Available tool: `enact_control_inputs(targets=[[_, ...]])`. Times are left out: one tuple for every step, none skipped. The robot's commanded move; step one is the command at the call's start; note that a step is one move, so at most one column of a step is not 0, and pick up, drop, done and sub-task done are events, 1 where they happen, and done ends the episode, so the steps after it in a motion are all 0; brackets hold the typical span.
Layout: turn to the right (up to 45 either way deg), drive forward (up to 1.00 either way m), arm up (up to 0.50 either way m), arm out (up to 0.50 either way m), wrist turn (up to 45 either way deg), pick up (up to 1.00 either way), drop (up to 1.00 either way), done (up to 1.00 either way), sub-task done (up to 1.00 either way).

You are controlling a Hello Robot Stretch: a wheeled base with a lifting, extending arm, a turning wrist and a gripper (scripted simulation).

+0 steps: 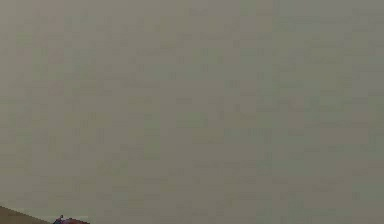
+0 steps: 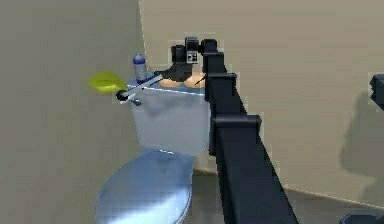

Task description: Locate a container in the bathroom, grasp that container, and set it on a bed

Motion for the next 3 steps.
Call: enact_control_inputs(targets=[[0.0, 0.00, 0.00, 0.00, -45.0, 0.00, 0.00, 0.00, 0.00], [0.0, 0.00, 0.00, 0.00, -21.0, 0.00, 0.00, 0.00, 0.00], [0.0, 0.00, 0.00, -0.46, 0.0, 0.00, 0.00, 0.00, 0.00]])
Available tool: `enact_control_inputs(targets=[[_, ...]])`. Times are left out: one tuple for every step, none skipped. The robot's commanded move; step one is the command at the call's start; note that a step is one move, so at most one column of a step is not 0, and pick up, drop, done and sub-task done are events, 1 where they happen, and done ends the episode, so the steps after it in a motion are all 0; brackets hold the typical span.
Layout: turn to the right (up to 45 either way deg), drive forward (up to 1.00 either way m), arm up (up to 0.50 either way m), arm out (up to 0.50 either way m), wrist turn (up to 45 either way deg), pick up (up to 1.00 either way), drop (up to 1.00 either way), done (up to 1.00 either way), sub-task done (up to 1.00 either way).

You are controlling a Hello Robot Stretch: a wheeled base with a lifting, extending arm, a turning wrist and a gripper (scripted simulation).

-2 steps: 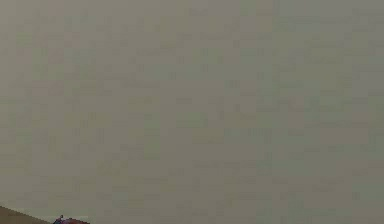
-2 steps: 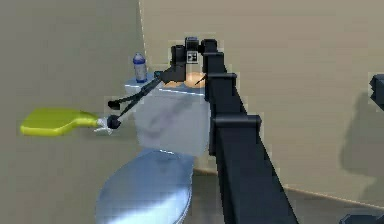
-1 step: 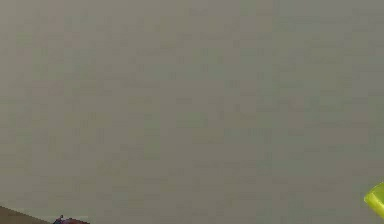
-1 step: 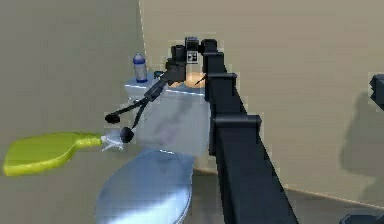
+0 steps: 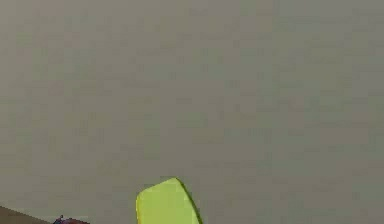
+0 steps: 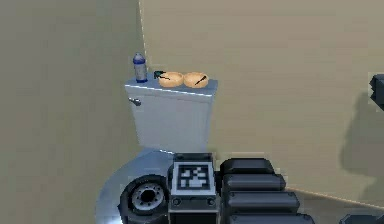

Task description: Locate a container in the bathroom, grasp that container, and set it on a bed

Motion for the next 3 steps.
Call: enact_control_inputs(targets=[[-45.0, 0.00, 0.00, 0.00, 0.0, 0.00, 0.00, 0.00, 0.00], [-27.0, 0.00, 0.00, 0.00, 0.0, 0.00, 0.00, 0.00, 0.00], [0.0, 0.75, 0.00, 0.00, 0.0, 0.00, 0.00, 0.00, 0.00]])
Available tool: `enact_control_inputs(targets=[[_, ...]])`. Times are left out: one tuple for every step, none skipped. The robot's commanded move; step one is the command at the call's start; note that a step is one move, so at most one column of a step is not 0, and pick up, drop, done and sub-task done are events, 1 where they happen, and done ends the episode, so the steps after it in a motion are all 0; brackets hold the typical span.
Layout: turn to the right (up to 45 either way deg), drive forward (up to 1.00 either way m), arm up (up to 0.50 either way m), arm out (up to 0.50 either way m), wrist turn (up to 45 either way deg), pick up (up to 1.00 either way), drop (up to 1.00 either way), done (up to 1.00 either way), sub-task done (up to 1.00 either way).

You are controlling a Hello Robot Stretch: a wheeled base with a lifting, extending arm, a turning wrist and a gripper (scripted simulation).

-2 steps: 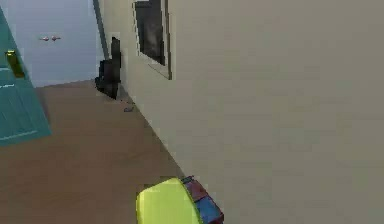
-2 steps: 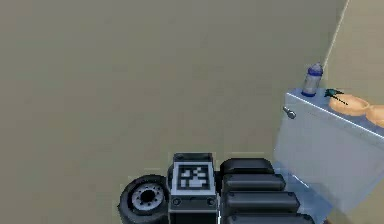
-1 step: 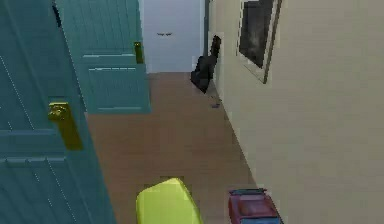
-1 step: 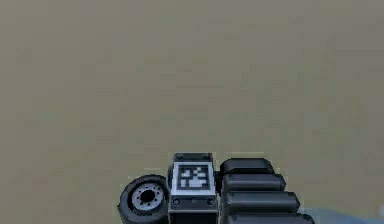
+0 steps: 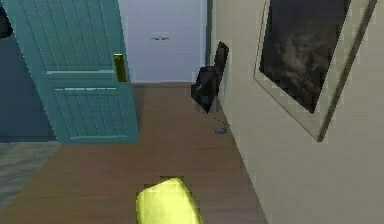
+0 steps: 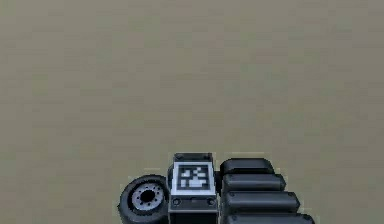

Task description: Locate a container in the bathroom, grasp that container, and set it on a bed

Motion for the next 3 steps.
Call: enact_control_inputs(targets=[[-6.0, 0.00, 0.00, 0.00, 0.0, 0.00, 0.00, 0.00, 0.00], [0.0, 0.45, 0.00, 0.00, 0.0, 0.00, 0.00, 0.00, 0.00], [-42.0, 0.00, 0.00, 0.00, 0.0, 0.00, 0.00, 0.00, 0.00]])
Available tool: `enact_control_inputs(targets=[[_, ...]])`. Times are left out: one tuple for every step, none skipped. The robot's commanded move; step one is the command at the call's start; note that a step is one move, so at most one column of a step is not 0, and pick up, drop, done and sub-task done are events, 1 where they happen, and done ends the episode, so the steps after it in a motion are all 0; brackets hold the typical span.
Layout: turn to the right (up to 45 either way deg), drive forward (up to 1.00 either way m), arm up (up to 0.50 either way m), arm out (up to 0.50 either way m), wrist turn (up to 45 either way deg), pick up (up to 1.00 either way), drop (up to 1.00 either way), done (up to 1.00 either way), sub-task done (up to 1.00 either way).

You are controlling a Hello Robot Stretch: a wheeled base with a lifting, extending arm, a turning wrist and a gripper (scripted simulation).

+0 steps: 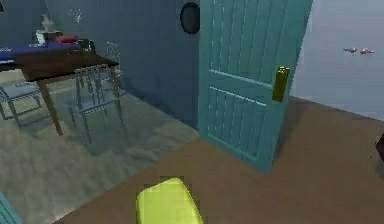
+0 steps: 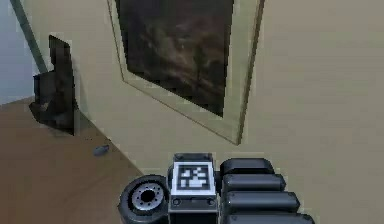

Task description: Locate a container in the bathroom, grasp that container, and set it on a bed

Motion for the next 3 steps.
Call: enact_control_inputs(targets=[[0.0, 0.50, 0.00, 0.00, 0.0, 0.00, 0.00, 0.00, 0.00], [-39.0, 0.00, 0.00, 0.00, 0.0, 0.00, 0.00, 0.00, 0.00], [0.0, 0.35, 0.00, 0.00, 0.0, 0.00, 0.00, 0.00, 0.00]])
